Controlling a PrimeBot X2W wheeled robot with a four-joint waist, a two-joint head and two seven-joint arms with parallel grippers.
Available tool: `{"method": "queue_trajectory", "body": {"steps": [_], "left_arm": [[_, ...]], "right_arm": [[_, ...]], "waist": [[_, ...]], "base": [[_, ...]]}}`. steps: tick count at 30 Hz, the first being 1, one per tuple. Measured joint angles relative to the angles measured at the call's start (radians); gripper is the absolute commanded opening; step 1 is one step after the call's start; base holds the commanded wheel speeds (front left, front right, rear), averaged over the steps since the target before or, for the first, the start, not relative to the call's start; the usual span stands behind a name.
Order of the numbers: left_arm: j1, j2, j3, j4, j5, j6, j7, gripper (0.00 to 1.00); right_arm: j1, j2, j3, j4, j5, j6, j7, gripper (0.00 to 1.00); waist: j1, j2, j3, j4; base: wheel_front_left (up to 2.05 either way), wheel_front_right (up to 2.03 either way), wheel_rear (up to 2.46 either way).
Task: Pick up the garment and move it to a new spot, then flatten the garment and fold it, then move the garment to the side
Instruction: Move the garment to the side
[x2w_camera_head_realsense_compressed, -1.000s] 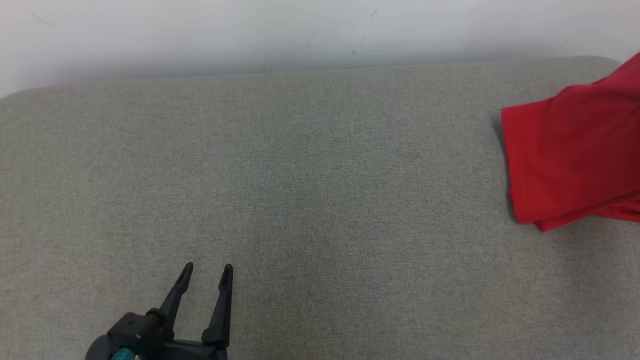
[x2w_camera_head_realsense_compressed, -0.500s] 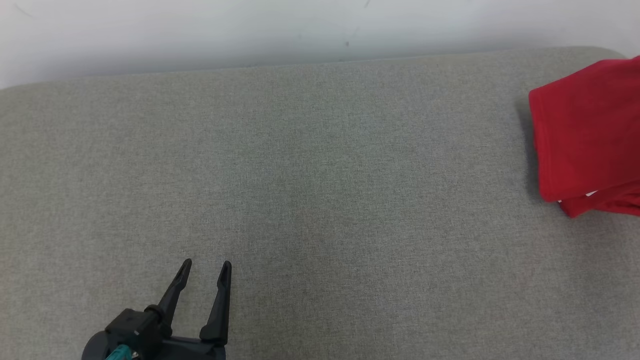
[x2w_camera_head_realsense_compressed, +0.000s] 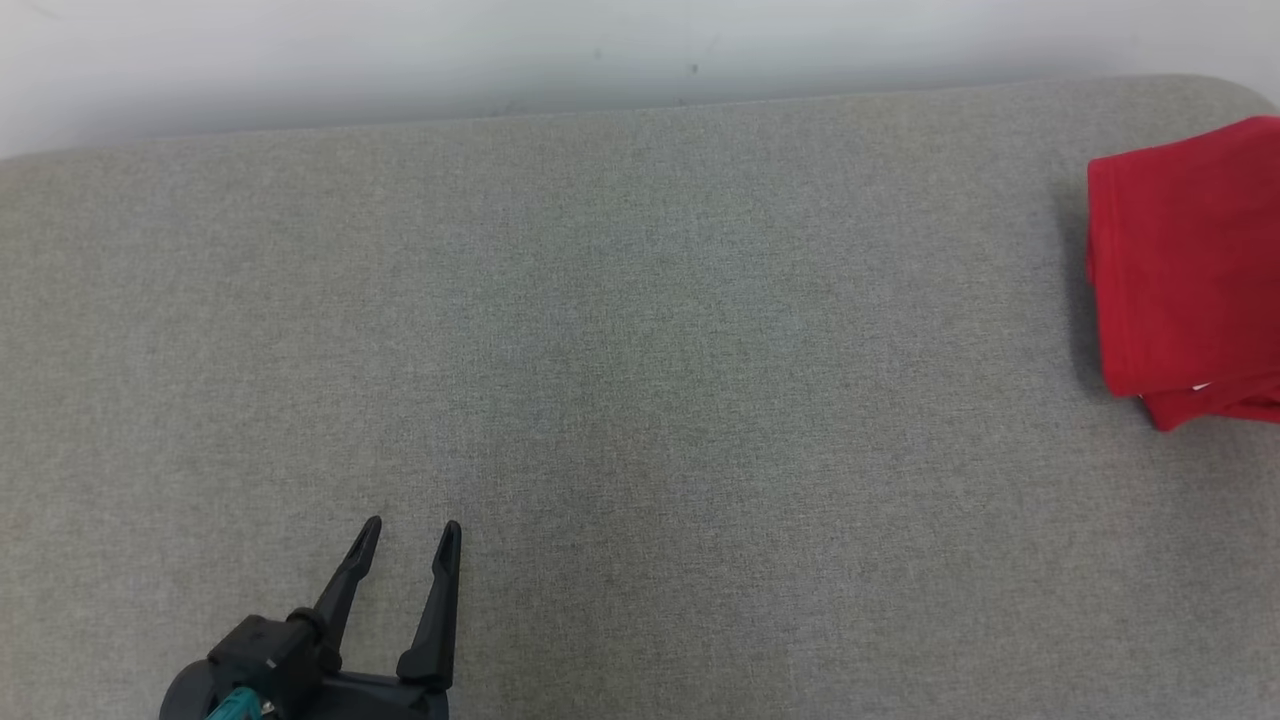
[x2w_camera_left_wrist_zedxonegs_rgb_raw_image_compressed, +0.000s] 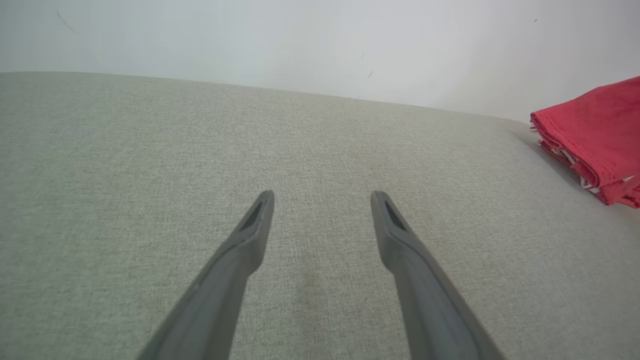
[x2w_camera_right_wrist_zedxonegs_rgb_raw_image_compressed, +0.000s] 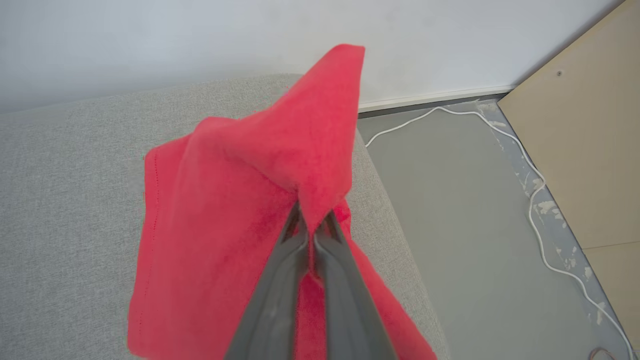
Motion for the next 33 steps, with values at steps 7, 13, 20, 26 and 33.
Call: {"method": "queue_trajectory", "body": {"steps": [7, 13, 20, 26, 33], "left_arm": [[-0.001, 0.0, 0.001, 0.002, 0.0, 0.0, 0.001, 1.0], [-0.003, -0.003, 0.002, 0.013, 0.0, 0.0, 0.001, 1.0], [-0.02, -0.016, 0.001, 0.037, -0.001, 0.0, 0.001, 1.0], [-0.014, -0.019, 0.016, 0.061, -0.011, 0.001, -0.007, 1.0], [0.023, -0.02, 0.037, 0.077, -0.03, 0.002, -0.019, 1.0]], "right_arm": [[-0.021, 0.001, 0.012, 0.018, -0.015, -0.001, 0.0, 1.0], [-0.021, 0.016, 0.018, 0.032, -0.024, 0.001, -0.012, 1.0], [-0.002, 0.056, -0.021, 0.028, 0.024, 0.044, -0.095, 1.0], [0.095, 0.104, -0.06, 0.01, 0.083, 0.093, -0.205, 1.0], [0.192, 0.162, -0.09, -0.077, 0.115, 0.142, -0.369, 1.0]], "waist": [[0.0001, 0.0, 0.002, 0.002], [0.0, 0.0, -0.012, 0.003], [0.0, 0.0, -0.042, 0.006], [0.0, -0.0001, -0.089, 0.008], [-0.0001, -0.0001, -0.161, 0.006]], "base": [[0.0, 0.0, 0.0], [0.0, 0.0, 0.0], [0.0, 0.0, 0.0], [0.0, 0.0, 0.0], [0.0, 0.0, 0.0]]}}
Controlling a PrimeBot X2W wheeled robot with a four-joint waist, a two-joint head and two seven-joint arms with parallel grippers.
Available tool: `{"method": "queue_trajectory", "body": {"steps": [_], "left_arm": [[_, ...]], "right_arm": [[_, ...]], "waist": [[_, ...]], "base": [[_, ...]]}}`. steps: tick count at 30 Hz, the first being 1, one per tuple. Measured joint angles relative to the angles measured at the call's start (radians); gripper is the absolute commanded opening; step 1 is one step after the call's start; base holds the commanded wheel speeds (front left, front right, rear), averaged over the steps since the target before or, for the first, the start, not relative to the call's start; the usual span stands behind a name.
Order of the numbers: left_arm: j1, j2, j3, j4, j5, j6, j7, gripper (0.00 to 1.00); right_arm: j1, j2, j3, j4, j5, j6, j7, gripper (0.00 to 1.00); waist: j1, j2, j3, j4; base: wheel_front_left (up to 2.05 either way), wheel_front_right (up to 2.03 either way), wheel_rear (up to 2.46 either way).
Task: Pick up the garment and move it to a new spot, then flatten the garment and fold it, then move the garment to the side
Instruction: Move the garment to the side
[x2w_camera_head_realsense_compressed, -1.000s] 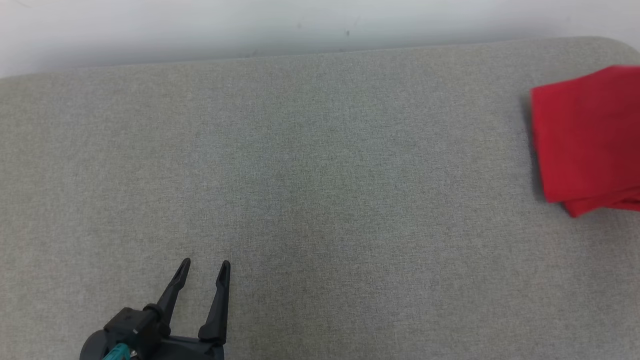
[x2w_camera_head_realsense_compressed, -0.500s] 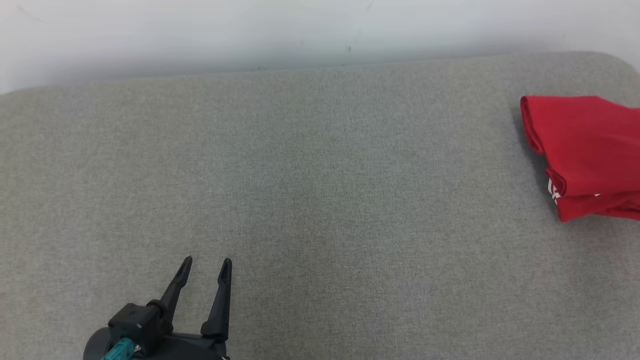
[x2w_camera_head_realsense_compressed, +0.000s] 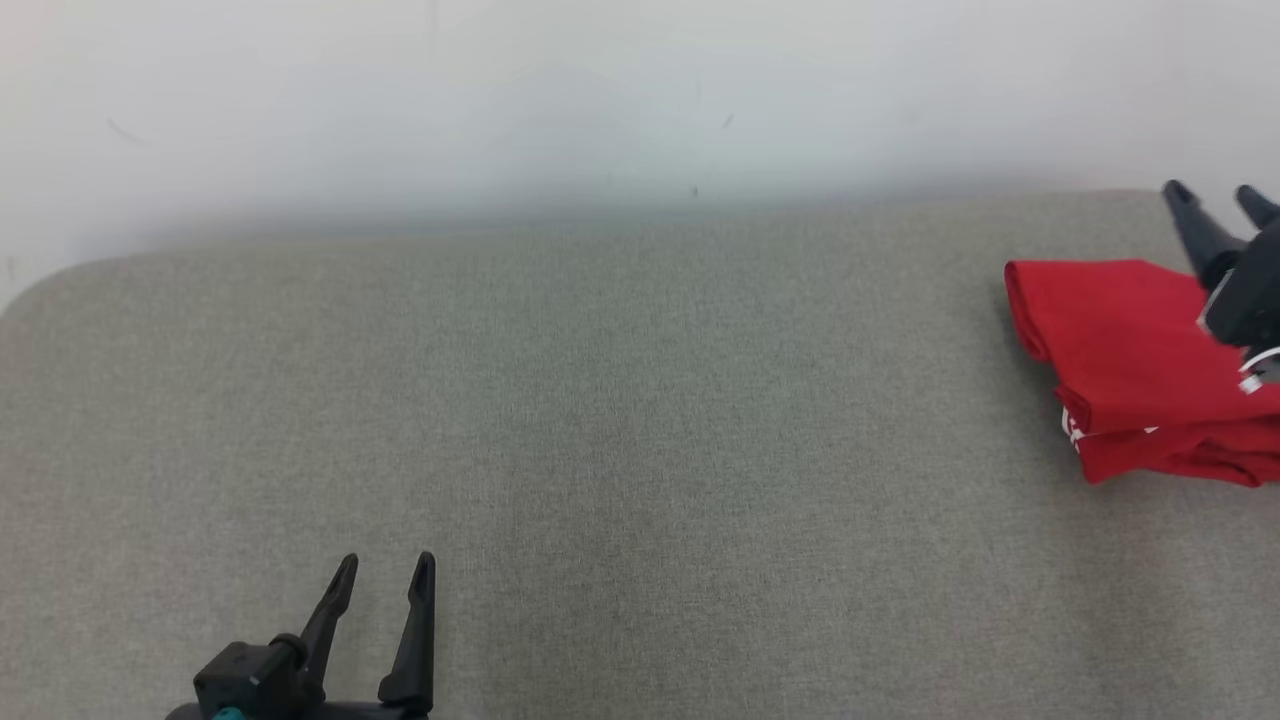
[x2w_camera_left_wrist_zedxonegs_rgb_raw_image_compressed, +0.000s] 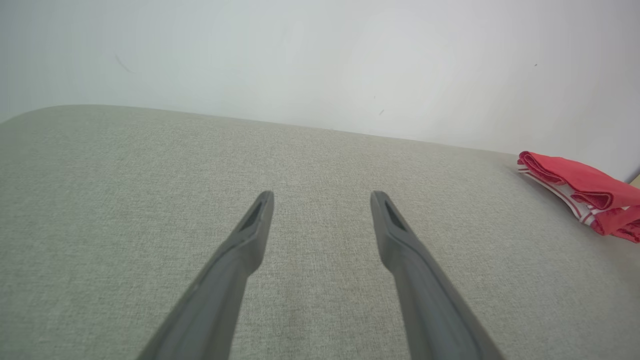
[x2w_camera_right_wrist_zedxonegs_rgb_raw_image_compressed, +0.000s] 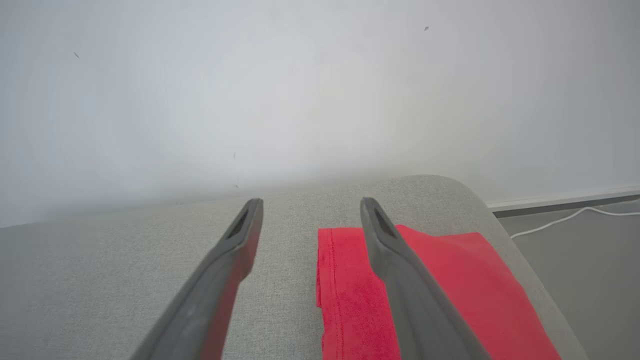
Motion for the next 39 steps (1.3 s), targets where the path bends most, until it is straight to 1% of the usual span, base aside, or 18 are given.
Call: {"method": "queue_trajectory", "body": {"steps": [2, 6, 9, 14, 17, 20, 23, 26, 28, 34, 39], "left_arm": [[0.006, 0.0, 0.001, 0.009, -0.002, 0.0, 0.0, 1.0], [0.033, 0.001, 0.007, 0.007, -0.002, 0.007, -0.001, 1.0], [0.043, -0.001, 0.006, 0.007, -0.002, 0.007, -0.004, 1.0], [0.044, -0.007, 0.012, 0.008, -0.002, 0.007, -0.008, 1.0], [0.056, -0.006, 0.021, 0.004, -0.003, 0.007, -0.008, 1.0], [0.094, 0.002, 0.039, -0.004, -0.007, 0.008, -0.009, 1.0], [0.106, 0.004, 0.048, -0.011, -0.008, 0.009, -0.009, 1.0], [0.107, 0.004, 0.063, -0.018, -0.008, 0.009, -0.017, 1.0], [0.117, 0.003, 0.071, -0.025, -0.009, 0.016, -0.018, 1.0], [0.151, 0.0, 0.098, -0.04, -0.01, 0.016, -0.022, 1.0], [0.168, -0.008, 0.107, -0.046, -0.01, 0.016, -0.026, 1.0]], "right_arm": [[0.021, 0.011, 0.012, -0.032, -0.006, 0.009, -0.03, 1.0], [0.061, 0.015, 0.014, -0.107, -0.013, 0.01, -0.096, 1.0], [0.107, 0.007, 0.004, -0.171, -0.015, 0.01, -0.149, 1.0], [0.237, -0.017, -0.001, -0.247, -0.025, 0.004, -0.228, 1.0], [0.319, -0.019, 0.007, -0.302, -0.04, -0.02, -0.267, 1.0], [0.388, -0.016, 0.007, -0.363, -0.041, -0.053, -0.305, 1.0], [0.442, -0.016, -0.001, -0.421, -0.042, -0.09, -0.341, 1.0], [0.502, -0.022, -0.027, -0.479, -0.039, -0.13, -0.358, 1.0], [0.545, -0.033, -0.035, -0.518, -0.038, -0.151, -0.363, 1.0], [0.656, -0.024, -0.034, -0.634, -0.056, -0.185, -0.371, 1.0], [0.704, -0.009, -0.037, -0.675, -0.104, -0.203, -0.379, 1.0]], "waist": [[0.0, 0.0, -0.019, -0.001], [0.0, 0.0, -0.056, -0.003], [-0.0001, 0.0, -0.079, -0.002], [-0.0001, -0.0001, -0.112, 0.01], [0.0, 0.0, -0.129, 0.018], [-0.0001, 0.0, -0.143, 0.022], [-0.0001, 0.0, -0.151, 0.019], [-0.0001, 0.0, -0.154, 0.01], [-0.0001, 0.0, -0.156, 0.003], [0.0, 0.0001, -0.159, -0.025], [0.0001, 0.0, -0.157, -0.051]], "base": [[0.0, 0.0, 0.0], [0.0, 0.0, 0.0], [0.0, 0.0, 0.0], [0.0, 0.0, 0.0], [0.0, 0.0, 0.0], [0.0, 0.0, 0.0], [0.0, 0.0, 0.0], [0.0, 0.0, 0.0], [0.0, 0.0, 0.0], [0.0, 0.0, 0.0], [0.0, 0.0, 0.0]]}}
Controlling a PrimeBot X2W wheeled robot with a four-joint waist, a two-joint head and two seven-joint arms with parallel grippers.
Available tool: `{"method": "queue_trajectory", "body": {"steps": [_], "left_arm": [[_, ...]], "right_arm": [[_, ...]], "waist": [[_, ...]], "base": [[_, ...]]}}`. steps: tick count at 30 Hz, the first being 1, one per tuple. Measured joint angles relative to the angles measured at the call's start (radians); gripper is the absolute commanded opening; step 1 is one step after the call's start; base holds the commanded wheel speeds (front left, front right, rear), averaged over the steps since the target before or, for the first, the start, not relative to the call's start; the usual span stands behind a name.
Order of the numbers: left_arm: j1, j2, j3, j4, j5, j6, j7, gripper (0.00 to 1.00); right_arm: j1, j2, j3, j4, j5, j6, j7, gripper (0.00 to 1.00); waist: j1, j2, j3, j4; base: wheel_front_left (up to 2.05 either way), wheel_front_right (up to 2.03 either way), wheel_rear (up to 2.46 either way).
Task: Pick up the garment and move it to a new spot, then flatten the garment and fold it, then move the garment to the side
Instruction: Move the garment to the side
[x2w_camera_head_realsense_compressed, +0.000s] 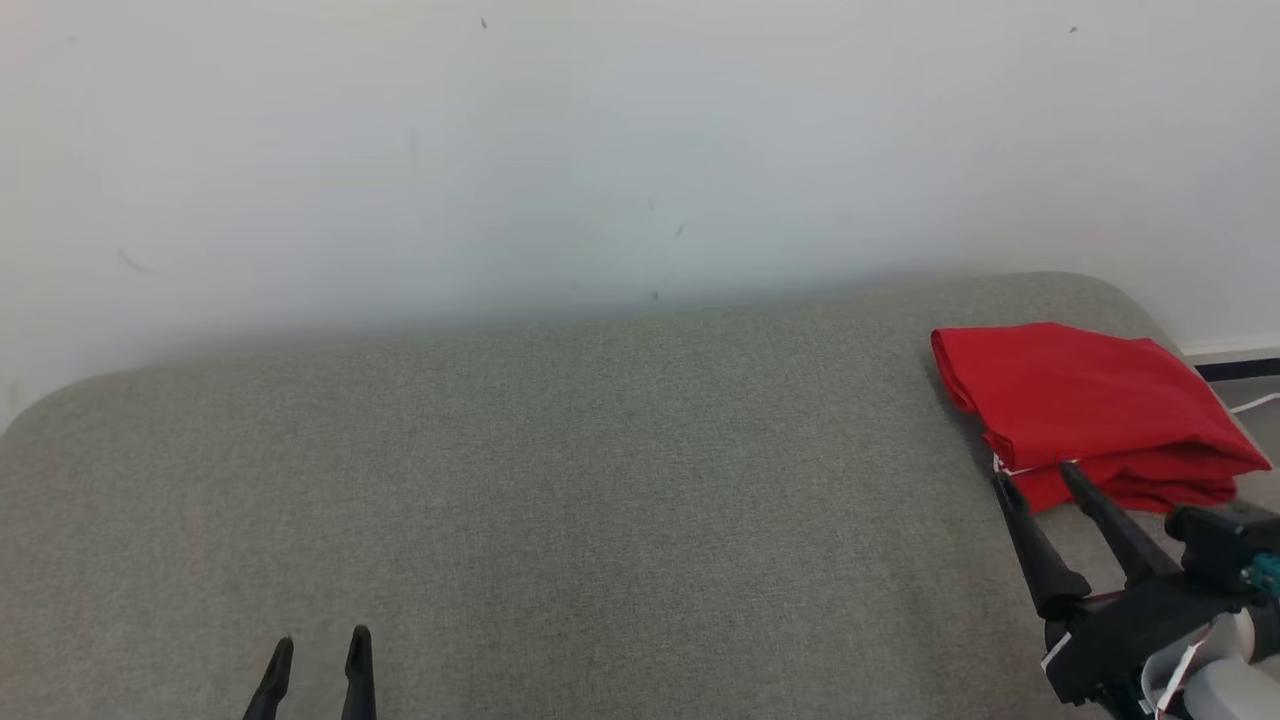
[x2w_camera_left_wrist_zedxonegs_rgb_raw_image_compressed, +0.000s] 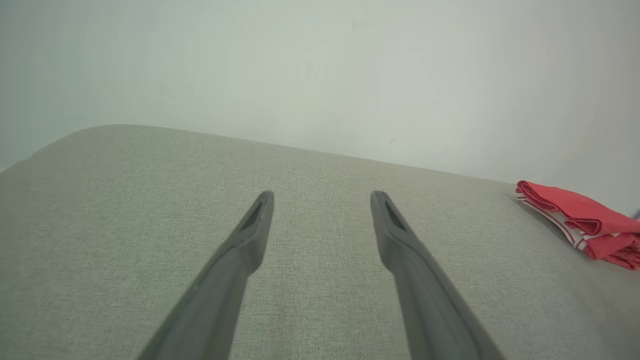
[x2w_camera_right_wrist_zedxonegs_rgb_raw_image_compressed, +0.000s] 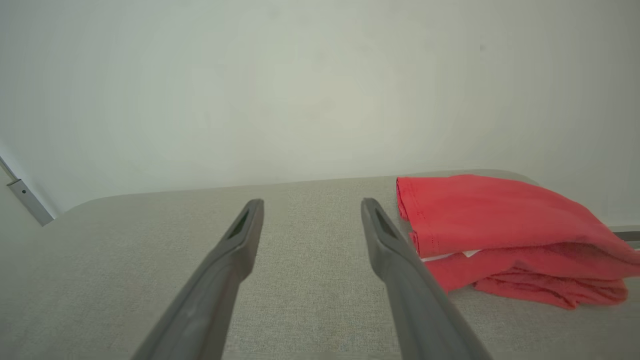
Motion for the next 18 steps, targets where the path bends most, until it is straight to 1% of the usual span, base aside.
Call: {"method": "queue_trajectory", "body": {"steps": [4, 7, 12, 18], "left_arm": [[-0.002, -0.001, 0.001, 0.0, 0.0, 0.0, 0.0, 1.0], [-0.001, -0.001, 0.007, 0.001, 0.0, 0.0, 0.0, 1.0], [0.0, 0.0, 0.025, 0.005, 0.002, 0.0, 0.001, 1.0], [0.022, 0.002, 0.035, 0.023, 0.014, 0.001, 0.01, 1.0]], "right_arm": [[0.071, -0.002, -0.042, -0.024, -0.012, -0.001, -0.001, 1.0], [0.105, 0.002, -0.054, -0.049, -0.049, -0.001, -0.001, 1.0], [0.176, 0.057, -0.143, -0.024, -0.091, -0.001, -0.002, 1.0], [0.235, 0.118, -0.221, -0.021, -0.158, -0.001, -0.002, 1.0]], "waist": [[0.0, 0.0, 0.006, -0.008], [0.0, 0.0001, 0.009, -0.01], [0.0, 0.0, 0.005, -0.017], [0.0, 0.0001, 0.001, -0.024]], "base": [[0.0, 0.0, 0.0], [0.0, 0.0, 0.0], [0.0, 0.0, 0.0], [0.0, 0.0, 0.0]]}}
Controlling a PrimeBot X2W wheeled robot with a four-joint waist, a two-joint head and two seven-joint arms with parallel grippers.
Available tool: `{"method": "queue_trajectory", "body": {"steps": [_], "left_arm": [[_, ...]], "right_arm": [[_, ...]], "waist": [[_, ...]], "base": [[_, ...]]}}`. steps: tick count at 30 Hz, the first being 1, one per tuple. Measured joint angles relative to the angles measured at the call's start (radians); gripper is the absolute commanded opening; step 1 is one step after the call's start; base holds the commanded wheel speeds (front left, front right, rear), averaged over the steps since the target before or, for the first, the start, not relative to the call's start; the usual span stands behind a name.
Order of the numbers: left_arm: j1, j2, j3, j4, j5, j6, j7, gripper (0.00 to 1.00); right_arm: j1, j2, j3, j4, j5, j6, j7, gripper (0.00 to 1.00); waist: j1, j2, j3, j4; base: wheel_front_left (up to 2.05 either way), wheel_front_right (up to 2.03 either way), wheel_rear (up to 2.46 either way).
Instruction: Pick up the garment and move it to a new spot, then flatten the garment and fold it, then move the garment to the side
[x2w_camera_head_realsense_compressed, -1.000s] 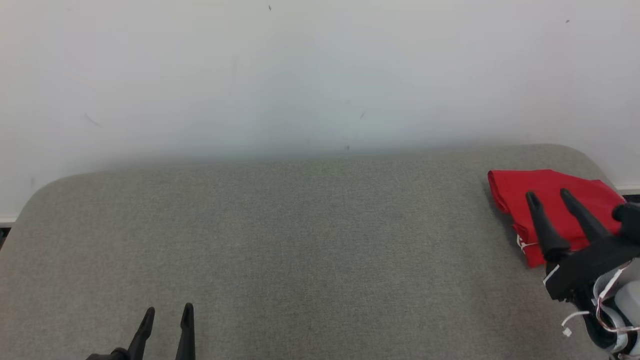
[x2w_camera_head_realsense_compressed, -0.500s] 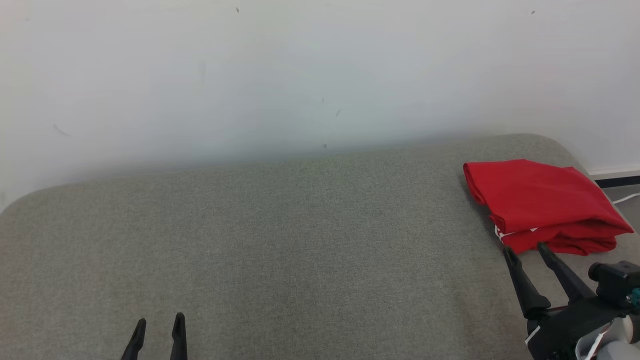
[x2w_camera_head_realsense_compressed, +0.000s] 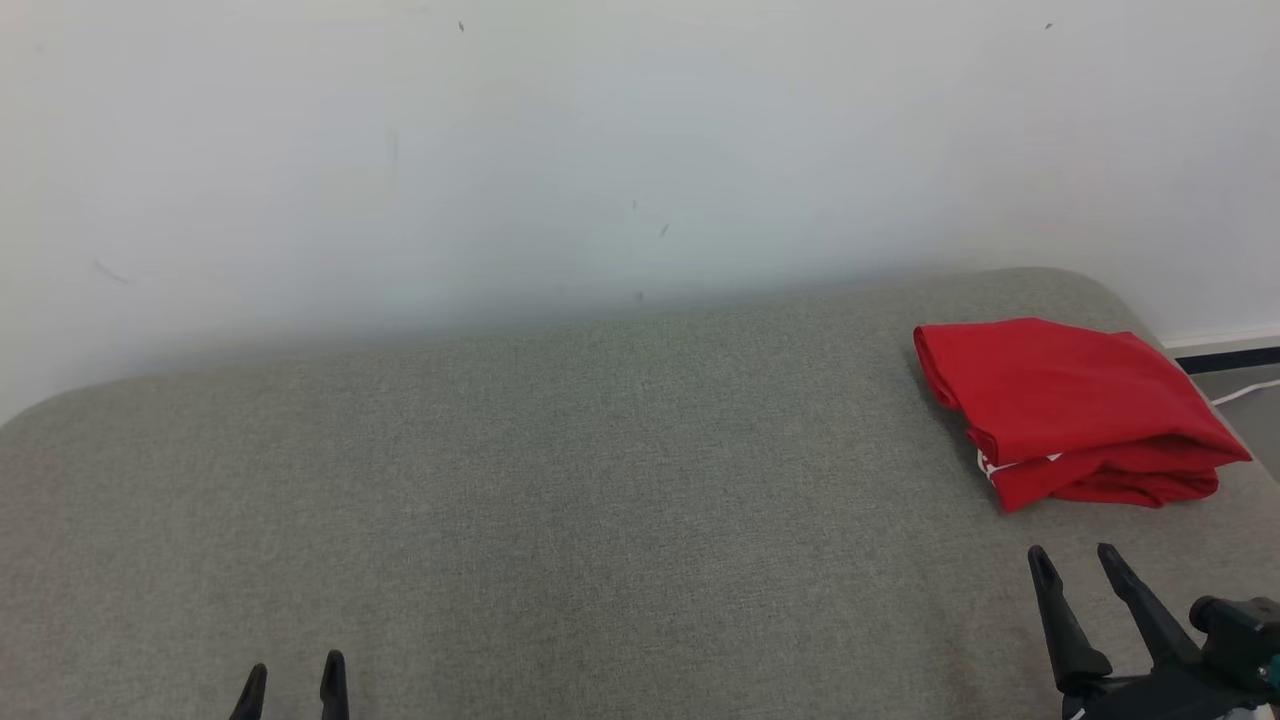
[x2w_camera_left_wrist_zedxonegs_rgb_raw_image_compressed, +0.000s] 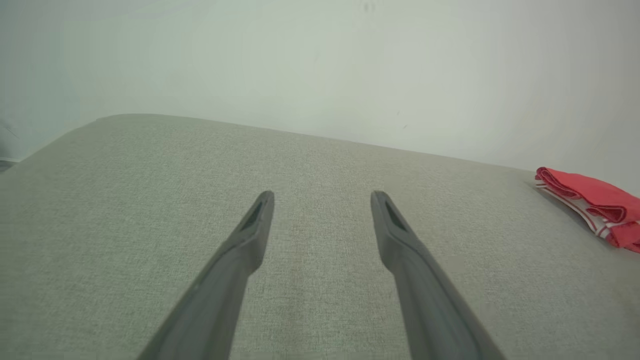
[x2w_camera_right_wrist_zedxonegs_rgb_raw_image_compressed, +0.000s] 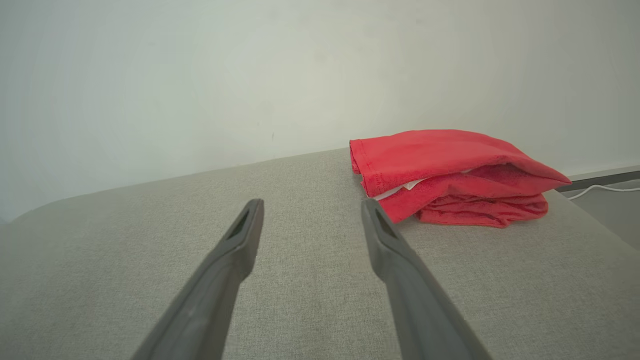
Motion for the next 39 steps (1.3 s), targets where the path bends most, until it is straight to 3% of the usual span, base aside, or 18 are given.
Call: {"method": "queue_trajectory", "body": {"steps": [12, 39], "left_arm": [[0.018, -0.009, 0.038, 0.004, 0.032, 0.0, 0.008, 1.0], [0.018, -0.033, 0.081, -0.016, 0.095, 0.0, 0.048, 1.0]], "right_arm": [[0.048, 0.058, -0.094, -0.031, -0.099, 0.0, -0.007, 1.0], [0.088, 0.117, -0.169, -0.074, -0.223, 0.0, 0.031, 1.0]], "waist": [[0.0, 0.0, -0.008, -0.001], [0.0, 0.0, -0.01, 0.022]], "base": [[0.0, 0.0, 0.0], [0.0, 0.0, 0.0]]}}
